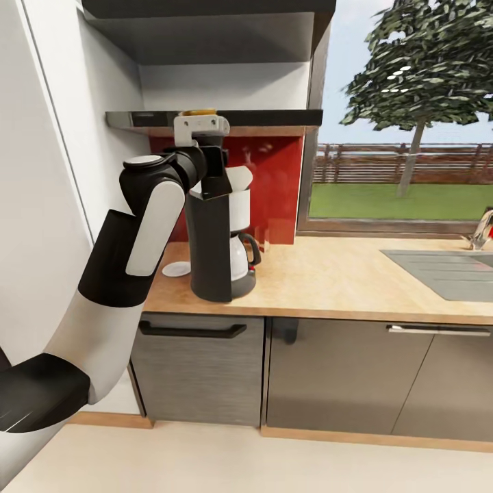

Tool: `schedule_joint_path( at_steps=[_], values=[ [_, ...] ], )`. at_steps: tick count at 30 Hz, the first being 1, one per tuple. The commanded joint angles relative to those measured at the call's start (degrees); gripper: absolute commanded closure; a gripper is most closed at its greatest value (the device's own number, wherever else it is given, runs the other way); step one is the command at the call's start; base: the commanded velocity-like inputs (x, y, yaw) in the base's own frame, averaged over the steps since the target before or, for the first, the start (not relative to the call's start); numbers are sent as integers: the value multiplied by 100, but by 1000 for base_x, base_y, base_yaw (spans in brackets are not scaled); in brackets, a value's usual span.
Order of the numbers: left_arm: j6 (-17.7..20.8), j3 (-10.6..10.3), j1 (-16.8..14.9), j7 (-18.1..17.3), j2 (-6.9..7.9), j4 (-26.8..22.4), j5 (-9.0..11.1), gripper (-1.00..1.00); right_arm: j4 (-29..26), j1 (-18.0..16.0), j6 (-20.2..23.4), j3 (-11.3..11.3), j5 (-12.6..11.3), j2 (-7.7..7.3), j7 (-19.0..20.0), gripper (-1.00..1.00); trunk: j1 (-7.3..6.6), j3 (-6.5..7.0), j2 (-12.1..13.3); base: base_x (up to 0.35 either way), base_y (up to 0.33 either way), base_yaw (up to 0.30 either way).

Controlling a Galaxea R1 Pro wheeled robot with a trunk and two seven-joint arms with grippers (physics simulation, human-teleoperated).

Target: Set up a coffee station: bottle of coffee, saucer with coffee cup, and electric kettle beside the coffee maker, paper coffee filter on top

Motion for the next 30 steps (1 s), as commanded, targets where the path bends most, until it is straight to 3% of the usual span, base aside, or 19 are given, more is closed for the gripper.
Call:
schedule_joint_path(
  at_steps=[1, 12, 30],
  values=[
    [9, -4, -3, 60, 0, -4, 51, 100, 5, -3, -21, 29, -48, -3, 11, -100, 22, -25, -45, 0, 0, 0],
    [9, -4, 65, 60, 0, 5, 51, 100, 13, -2, -21, 40, -34, 3, 10, -100, 22, -25, -45, 0, -25, 0],
    [9, -4, 66, 60, 0, 14, 51, 100, 13, -2, -21, 90, -13, 32, 3, -100, 22, -25, -45, 139, -293, 0]
  ],
)
